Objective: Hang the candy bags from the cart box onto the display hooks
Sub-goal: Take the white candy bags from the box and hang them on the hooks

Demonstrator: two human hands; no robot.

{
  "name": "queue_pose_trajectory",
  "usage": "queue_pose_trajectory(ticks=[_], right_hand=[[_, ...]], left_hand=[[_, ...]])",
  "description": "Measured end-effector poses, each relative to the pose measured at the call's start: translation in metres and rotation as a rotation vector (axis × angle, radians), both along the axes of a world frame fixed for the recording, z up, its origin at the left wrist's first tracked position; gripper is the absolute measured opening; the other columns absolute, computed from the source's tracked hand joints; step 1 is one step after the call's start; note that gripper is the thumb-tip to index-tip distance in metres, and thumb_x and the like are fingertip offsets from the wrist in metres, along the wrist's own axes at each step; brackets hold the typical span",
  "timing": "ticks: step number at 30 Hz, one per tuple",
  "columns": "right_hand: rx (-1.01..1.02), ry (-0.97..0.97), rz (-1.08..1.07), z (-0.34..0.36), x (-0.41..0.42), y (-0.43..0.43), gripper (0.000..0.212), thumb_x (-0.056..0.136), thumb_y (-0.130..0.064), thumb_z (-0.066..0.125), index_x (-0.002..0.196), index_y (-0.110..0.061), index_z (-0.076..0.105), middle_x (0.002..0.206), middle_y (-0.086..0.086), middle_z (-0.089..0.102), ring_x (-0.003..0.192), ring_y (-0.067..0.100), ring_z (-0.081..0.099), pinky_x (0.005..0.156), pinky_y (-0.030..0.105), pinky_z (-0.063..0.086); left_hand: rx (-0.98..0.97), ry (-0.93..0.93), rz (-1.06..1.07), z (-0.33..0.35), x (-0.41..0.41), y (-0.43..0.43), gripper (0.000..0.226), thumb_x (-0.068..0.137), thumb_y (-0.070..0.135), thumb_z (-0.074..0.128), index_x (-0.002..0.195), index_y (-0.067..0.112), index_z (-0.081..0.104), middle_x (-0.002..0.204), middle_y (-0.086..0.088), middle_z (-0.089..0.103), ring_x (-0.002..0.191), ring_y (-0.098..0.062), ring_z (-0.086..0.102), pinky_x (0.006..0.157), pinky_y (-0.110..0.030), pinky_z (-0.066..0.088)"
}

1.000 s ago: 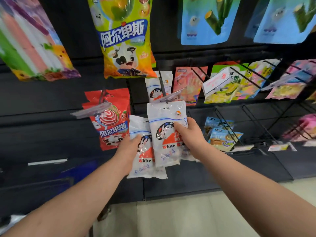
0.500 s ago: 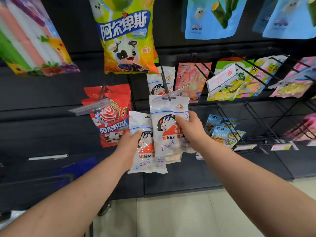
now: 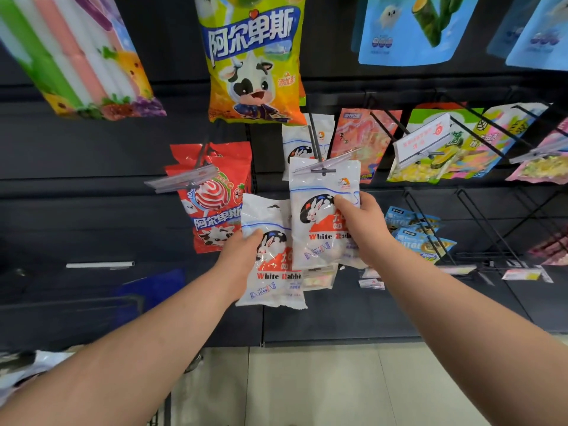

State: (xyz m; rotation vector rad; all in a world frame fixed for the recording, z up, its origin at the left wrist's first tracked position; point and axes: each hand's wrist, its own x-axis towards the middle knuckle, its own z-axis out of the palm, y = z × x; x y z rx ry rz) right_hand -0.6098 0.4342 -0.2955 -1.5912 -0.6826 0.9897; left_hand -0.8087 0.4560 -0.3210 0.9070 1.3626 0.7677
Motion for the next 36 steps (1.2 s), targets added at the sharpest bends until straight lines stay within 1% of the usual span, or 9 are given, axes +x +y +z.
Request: queue_pose_trajectory(ticks=[2,6,10,12,17,21,25,29,36], right_hand=[[-0.022,0.002,0.003,0.002,-0.001,0.004,0.023,0.092,-0.026,0.058,0.113,-0.02,0.051,0.107,0.008,0.069,0.087,0.023,0.069,0.079,0.043,0.058],[-0.049,-0.024,0.03,0.0,-0.003,0.006,0.023,0.092,-0.026,0.057,0.113,-0.02,0.05,0.105,0.008,0.069,0.086,0.022,0.069,0.079,0.044,0.058],[-0.058,-0.028,0.037,-0.002,-0.001,0.008,0.025,0.092,-0.026,0.057,0.115,-0.018,0.053,0.104,0.008,0.069,0.086,0.022,0.07,0.08,0.045,0.058],[-0.057,-0.039,0.036,-0.003,0.0,0.011,0.026,0.091,-0.027,0.057,0.115,-0.018,0.053,0.104,0.007,0.069,0.085,0.022,0.069,0.077,0.043,0.059],[-0.045,-0.109,0.016,-0.008,0.004,0.024,0.028,0.091,-0.028,0.058,0.117,-0.018,0.051,0.103,0.004,0.066,0.078,0.015,0.065,0.065,0.03,0.052],[-0.058,-0.13,0.016,-0.012,0.007,0.037,0.033,0.091,-0.029,0.058,0.121,-0.017,0.05,0.104,0.005,0.065,0.078,0.016,0.064,0.063,0.029,0.051],[-0.056,-0.139,0.025,-0.016,0.011,0.05,0.038,0.092,-0.029,0.057,0.127,-0.017,0.049,0.109,0.007,0.067,0.091,0.024,0.066,0.075,0.034,0.053],[-0.057,-0.133,0.042,-0.022,0.013,0.062,0.037,0.093,-0.03,0.054,0.128,-0.019,0.047,0.109,0.005,0.064,0.086,0.02,0.064,0.073,0.034,0.049],[-0.053,-0.18,0.128,-0.037,0.024,0.071,0.037,0.094,-0.035,0.052,0.128,-0.022,0.047,0.112,0.002,0.064,0.096,0.021,0.064,0.08,0.038,0.053]], left_hand=[[0.003,-0.003,0.0,0.0,0.0,-0.001,0.017,0.099,0.026,0.051,0.088,0.028,0.064,0.068,0.005,0.074,0.075,-0.022,0.071,0.074,-0.042,0.057],[0.008,-0.009,0.0,0.002,0.001,-0.005,0.015,0.099,0.026,0.051,0.093,0.028,0.064,0.078,0.002,0.074,0.078,-0.021,0.071,0.072,-0.04,0.057],[0.01,0.008,0.016,0.007,0.001,-0.01,0.014,0.099,0.025,0.049,0.105,0.026,0.062,0.102,-0.005,0.072,0.096,-0.027,0.068,0.091,-0.05,0.053],[0.002,0.014,0.02,0.007,0.002,-0.011,0.015,0.1,0.025,0.049,0.109,0.025,0.061,0.107,-0.007,0.071,0.099,-0.028,0.067,0.093,-0.052,0.052],[-0.002,0.022,0.015,0.005,0.003,-0.013,0.02,0.099,0.027,0.049,0.113,0.021,0.062,0.1,-0.005,0.072,0.091,-0.026,0.069,0.086,-0.048,0.055],[-0.004,0.025,0.019,0.001,0.001,-0.011,0.018,0.1,0.028,0.049,0.111,0.023,0.062,0.098,-0.004,0.073,0.091,-0.025,0.07,0.086,-0.049,0.055],[-0.006,0.019,0.029,-0.008,-0.007,-0.006,0.015,0.1,0.03,0.049,0.1,0.029,0.064,0.089,0.0,0.074,0.084,-0.023,0.071,0.075,-0.043,0.057],[-0.02,-0.008,0.043,-0.021,-0.013,-0.003,0.014,0.099,0.03,0.051,0.099,0.031,0.065,0.084,0.001,0.077,0.083,-0.024,0.073,0.074,-0.045,0.058],[-0.042,-0.041,0.103,-0.033,-0.02,0.0,0.01,0.097,0.027,0.055,0.098,0.029,0.065,0.088,-0.003,0.077,0.086,-0.027,0.072,0.082,-0.054,0.056]])
